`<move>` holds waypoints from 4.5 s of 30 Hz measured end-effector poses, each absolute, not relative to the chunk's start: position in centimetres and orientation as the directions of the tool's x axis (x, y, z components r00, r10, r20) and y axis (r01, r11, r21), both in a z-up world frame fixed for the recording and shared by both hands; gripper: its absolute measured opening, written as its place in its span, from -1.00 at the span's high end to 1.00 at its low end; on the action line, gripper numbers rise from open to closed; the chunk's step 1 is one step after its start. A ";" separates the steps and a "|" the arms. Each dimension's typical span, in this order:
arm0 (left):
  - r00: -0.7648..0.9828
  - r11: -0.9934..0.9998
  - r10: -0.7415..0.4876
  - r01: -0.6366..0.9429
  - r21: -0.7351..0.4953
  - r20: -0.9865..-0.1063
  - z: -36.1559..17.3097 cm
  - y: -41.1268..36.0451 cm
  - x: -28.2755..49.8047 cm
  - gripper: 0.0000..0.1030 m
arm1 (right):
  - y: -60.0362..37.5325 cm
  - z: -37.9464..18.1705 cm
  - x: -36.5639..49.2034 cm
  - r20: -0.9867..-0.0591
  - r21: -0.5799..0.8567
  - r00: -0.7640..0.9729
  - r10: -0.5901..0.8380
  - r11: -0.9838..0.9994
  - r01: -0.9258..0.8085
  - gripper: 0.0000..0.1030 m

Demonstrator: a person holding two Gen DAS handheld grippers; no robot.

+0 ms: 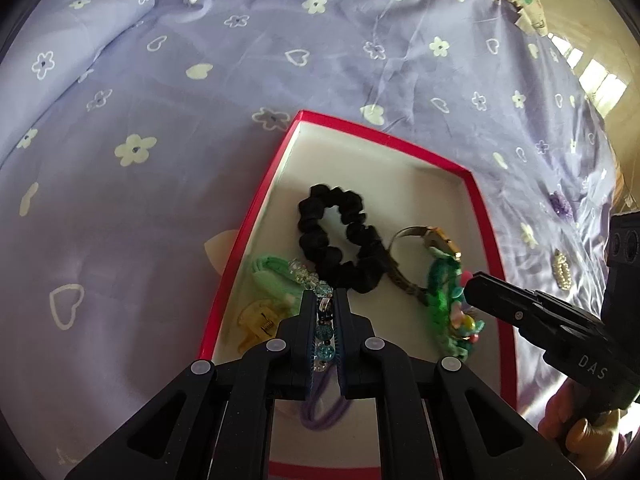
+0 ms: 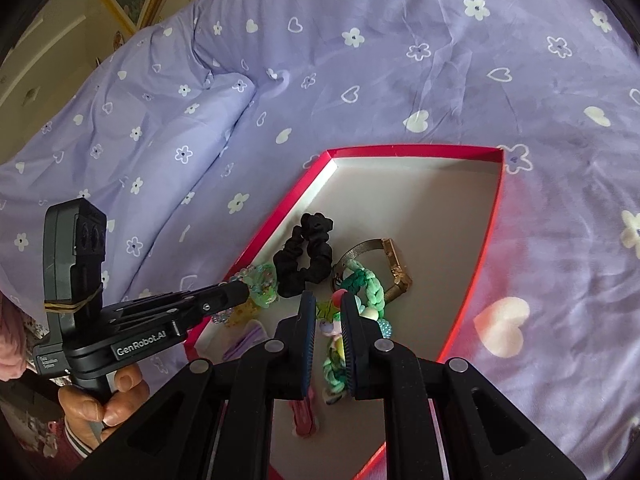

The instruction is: Organize jewelry

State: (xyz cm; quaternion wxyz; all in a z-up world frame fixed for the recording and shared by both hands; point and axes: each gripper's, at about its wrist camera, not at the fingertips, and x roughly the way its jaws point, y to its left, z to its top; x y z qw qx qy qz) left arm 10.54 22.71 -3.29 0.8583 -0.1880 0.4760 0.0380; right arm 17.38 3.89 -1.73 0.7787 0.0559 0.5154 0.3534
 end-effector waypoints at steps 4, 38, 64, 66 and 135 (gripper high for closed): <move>0.539 0.925 -0.114 -0.250 -0.287 -0.835 -3.9 23.0 11.0 0.85 | 4.3 -2.5 17.7 -0.771 0.453 0.203 0.603 0.745 -0.490 0.77; 0.549 0.924 -0.103 -0.256 -0.284 -0.829 -2.6 22.5 9.1 0.30 | 3.5 -1.7 17.1 -0.764 0.476 0.204 0.612 0.749 -0.460 0.49; 0.582 0.923 -0.089 -0.256 -0.286 -0.808 0.0 22.2 5.3 -0.29 | -0.5 1.5 15.3 -0.684 0.541 0.306 0.662 0.742 -0.396 -0.26; 0.585 0.922 -0.087 -0.259 -0.288 -0.806 0.1 22.3 4.7 -0.35 | -0.8 1.6 15.1 -0.681 0.546 0.309 0.664 0.742 -0.390 -0.29; 0.646 0.949 0.236 -0.315 0.028 -0.726 4.7 16.4 -8.1 -0.99 | -0.3 3.9 4.1 -0.761 0.115 0.498 0.416 0.842 -0.527 -1.00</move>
